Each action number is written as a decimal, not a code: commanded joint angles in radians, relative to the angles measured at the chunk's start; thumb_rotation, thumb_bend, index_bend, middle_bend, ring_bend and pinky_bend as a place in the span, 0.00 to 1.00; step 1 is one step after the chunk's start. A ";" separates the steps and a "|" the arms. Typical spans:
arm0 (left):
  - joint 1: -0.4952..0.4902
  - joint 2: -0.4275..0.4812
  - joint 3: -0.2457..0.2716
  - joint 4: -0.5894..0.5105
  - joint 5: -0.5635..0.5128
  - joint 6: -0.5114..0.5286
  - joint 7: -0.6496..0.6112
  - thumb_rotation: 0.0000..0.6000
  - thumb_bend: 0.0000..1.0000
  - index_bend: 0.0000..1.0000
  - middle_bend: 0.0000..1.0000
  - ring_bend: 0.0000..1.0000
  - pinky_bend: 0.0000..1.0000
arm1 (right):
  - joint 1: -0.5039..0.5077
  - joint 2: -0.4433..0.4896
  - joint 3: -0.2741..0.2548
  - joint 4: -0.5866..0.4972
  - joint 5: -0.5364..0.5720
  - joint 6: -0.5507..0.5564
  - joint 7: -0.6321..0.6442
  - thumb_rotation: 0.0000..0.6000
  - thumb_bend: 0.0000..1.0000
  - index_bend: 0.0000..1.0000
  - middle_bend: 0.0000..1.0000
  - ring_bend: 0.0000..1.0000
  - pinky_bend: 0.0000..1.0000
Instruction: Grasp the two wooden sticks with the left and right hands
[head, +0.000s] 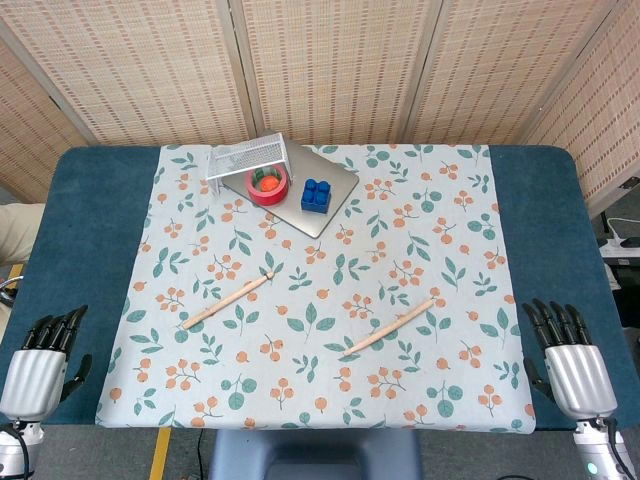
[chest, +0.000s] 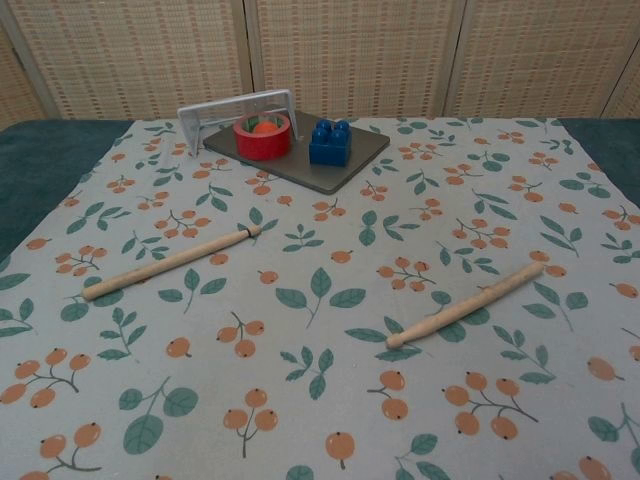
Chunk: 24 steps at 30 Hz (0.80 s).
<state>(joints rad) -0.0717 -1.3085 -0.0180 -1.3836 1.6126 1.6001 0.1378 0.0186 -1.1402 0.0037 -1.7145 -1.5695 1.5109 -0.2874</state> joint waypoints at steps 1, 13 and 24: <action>-0.002 -0.005 0.002 0.001 0.003 -0.004 0.005 1.00 0.43 0.02 0.17 0.20 0.20 | 0.000 0.002 0.001 -0.001 0.000 0.002 0.003 1.00 0.33 0.00 0.03 0.00 0.00; -0.086 -0.098 -0.025 0.052 0.005 -0.104 0.033 1.00 0.43 0.06 0.17 0.18 0.20 | -0.003 -0.006 0.007 0.006 0.002 0.010 0.003 1.00 0.34 0.00 0.03 0.00 0.00; -0.212 -0.240 -0.084 0.082 -0.084 -0.273 0.129 1.00 0.42 0.15 0.26 0.17 0.19 | 0.008 -0.031 0.016 0.024 0.025 -0.013 -0.029 1.00 0.33 0.00 0.03 0.00 0.00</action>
<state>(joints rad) -0.2645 -1.5221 -0.0964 -1.3028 1.5394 1.3481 0.2384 0.0263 -1.1704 0.0192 -1.6906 -1.5444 1.4978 -0.3166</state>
